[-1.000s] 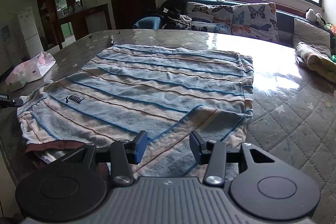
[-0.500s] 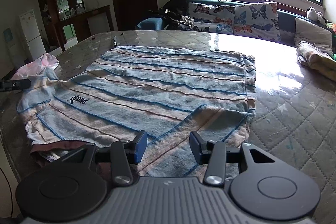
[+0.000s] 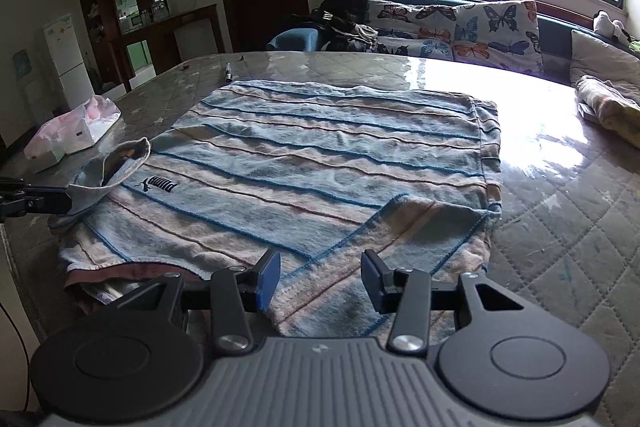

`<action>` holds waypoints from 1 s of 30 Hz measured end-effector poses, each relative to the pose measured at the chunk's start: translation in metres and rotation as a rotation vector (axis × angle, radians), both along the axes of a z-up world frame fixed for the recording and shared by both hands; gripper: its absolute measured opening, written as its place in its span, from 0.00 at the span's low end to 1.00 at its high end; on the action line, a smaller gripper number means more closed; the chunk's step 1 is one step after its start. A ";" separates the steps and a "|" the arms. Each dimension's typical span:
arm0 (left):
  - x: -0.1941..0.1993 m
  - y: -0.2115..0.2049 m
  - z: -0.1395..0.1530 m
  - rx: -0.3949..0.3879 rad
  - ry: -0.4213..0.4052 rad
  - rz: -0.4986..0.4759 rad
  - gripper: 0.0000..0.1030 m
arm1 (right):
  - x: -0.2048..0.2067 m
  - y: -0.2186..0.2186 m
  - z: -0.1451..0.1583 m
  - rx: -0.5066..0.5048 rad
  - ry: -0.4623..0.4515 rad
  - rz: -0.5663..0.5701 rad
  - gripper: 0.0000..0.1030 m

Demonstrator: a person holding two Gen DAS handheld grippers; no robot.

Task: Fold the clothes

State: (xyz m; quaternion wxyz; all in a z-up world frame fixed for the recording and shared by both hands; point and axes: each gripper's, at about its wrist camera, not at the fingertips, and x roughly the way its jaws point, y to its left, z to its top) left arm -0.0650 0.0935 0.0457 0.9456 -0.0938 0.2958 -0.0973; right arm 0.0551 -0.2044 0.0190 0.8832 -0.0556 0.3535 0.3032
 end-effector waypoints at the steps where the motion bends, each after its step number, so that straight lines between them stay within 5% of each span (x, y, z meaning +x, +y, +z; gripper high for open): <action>1: -0.002 0.002 0.001 -0.002 -0.004 -0.003 0.08 | 0.000 0.001 0.000 0.000 0.000 0.003 0.44; 7: -0.007 0.015 0.003 -0.030 -0.018 -0.008 0.27 | -0.002 0.006 0.002 -0.001 -0.003 0.021 0.44; 12: -0.008 0.019 0.003 -0.006 -0.023 0.020 0.27 | -0.004 0.010 0.004 -0.002 -0.005 0.036 0.44; 21: 0.010 0.032 -0.028 0.065 0.105 0.099 0.19 | -0.005 0.043 0.011 0.016 0.016 0.171 0.43; 30: 0.006 0.023 -0.025 0.130 0.059 0.063 0.19 | -0.004 0.112 0.010 0.013 0.071 0.397 0.34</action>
